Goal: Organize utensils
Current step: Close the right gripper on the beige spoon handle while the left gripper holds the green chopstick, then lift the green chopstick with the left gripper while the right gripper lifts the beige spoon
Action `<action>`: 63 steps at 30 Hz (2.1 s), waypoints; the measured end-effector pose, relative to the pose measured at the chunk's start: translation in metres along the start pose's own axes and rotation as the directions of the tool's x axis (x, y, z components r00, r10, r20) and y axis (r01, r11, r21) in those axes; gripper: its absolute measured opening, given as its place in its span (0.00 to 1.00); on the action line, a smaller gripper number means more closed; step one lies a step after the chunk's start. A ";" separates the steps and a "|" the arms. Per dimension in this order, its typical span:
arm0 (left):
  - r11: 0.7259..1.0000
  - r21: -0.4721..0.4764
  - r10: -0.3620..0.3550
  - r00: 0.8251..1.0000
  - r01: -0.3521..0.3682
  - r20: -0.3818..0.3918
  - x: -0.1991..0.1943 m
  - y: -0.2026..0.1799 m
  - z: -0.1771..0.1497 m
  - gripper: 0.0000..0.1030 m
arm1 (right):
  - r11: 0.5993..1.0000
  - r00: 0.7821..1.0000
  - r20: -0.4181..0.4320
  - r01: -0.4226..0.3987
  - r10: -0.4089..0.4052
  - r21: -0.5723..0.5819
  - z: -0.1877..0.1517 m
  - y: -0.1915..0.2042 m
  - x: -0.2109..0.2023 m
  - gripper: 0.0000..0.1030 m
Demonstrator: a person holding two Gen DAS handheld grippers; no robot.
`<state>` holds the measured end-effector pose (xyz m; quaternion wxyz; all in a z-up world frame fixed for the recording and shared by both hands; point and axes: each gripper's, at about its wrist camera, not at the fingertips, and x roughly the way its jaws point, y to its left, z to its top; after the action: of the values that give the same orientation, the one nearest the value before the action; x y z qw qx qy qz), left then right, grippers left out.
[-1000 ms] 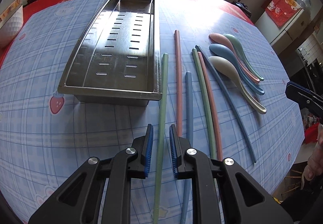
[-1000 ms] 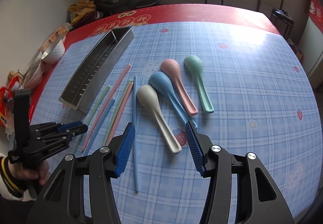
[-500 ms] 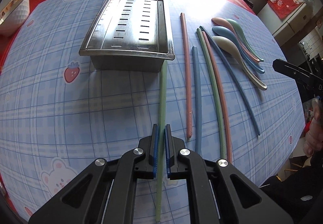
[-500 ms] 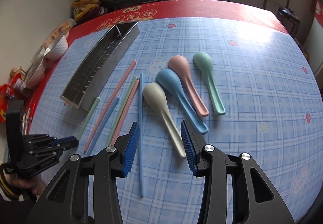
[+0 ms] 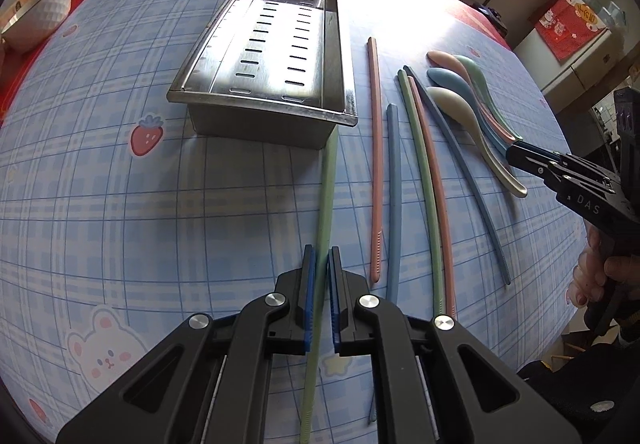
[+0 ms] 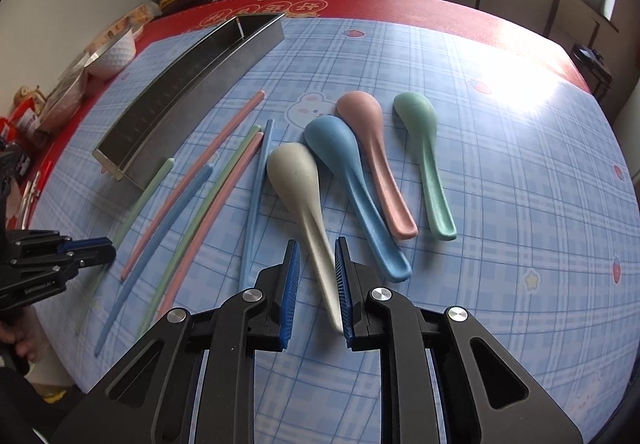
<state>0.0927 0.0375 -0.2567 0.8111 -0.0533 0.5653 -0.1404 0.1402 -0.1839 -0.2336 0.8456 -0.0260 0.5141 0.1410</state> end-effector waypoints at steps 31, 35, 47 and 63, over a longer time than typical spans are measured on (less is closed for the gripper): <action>1.000 0.003 0.020 1.000 -0.021 0.023 0.000 -0.004 -0.002 0.08 | 0.975 0.992 -0.038 -0.113 0.123 0.191 -0.004 -0.012 0.023 0.16; 1.000 0.006 0.025 0.999 -0.026 0.021 0.001 -0.005 -0.001 0.08 | 0.966 0.989 -0.034 -0.130 0.141 0.224 -0.009 -0.018 0.021 0.16; 0.999 0.007 0.032 0.999 -0.032 0.021 0.001 -0.006 0.000 0.08 | 0.964 0.994 -0.026 -0.098 0.108 0.249 -0.016 -0.032 0.015 0.17; 0.999 0.014 0.052 0.998 -0.053 0.032 0.001 -0.009 -0.003 0.08 | 0.996 1.000 -0.011 0.025 -0.025 0.084 0.002 -0.009 0.025 0.18</action>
<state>0.0887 0.0292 -0.2563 0.8237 -0.0345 0.5526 -0.1225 0.1552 -0.1867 -0.2557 0.8451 0.0024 0.5234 0.1086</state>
